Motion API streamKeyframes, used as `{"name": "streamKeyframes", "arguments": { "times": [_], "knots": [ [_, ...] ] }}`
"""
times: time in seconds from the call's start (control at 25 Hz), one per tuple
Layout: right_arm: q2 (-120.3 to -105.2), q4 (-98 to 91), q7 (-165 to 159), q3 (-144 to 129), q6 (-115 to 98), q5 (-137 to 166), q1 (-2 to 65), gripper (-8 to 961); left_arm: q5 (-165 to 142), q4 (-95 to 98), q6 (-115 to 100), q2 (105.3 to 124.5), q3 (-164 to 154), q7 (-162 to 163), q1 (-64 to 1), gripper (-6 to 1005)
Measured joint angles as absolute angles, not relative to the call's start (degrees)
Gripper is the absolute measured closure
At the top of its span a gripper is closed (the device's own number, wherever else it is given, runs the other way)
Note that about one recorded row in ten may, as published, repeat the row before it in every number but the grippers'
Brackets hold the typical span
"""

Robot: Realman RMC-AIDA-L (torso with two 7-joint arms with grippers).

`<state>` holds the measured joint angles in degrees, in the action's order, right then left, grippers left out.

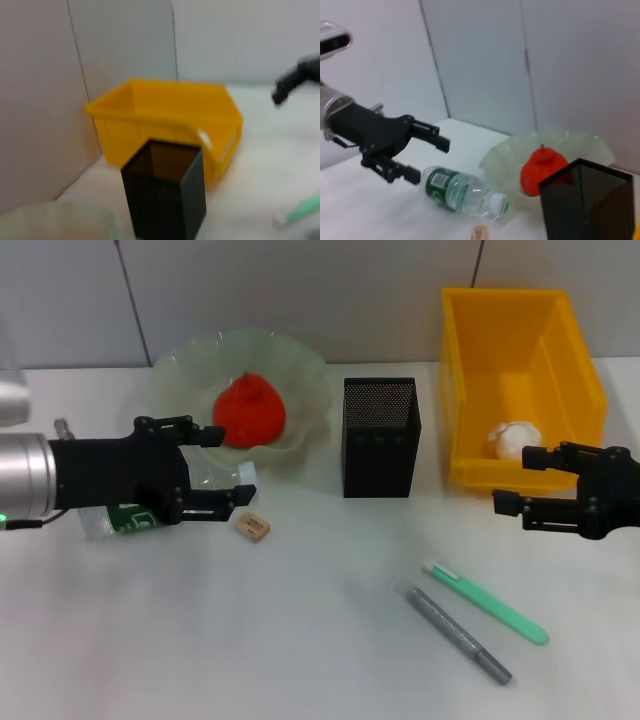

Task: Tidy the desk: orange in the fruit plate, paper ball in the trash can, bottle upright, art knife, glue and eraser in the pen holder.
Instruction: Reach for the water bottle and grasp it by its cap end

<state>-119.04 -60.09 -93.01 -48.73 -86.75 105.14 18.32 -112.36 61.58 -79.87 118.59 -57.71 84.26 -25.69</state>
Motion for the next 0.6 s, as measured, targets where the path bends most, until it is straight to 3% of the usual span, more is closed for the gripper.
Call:
{"name": "streamKeyframes", "arguments": {
  "times": [0.6],
  "knots": [
    [-119.09, -55.6, -91.6, -46.6, -86.4, 105.0, 19.2, 115, -133.0, 77.5, -59.4, 118.71, -87.8, 95.7, -23.1, 217]
  ]
}}
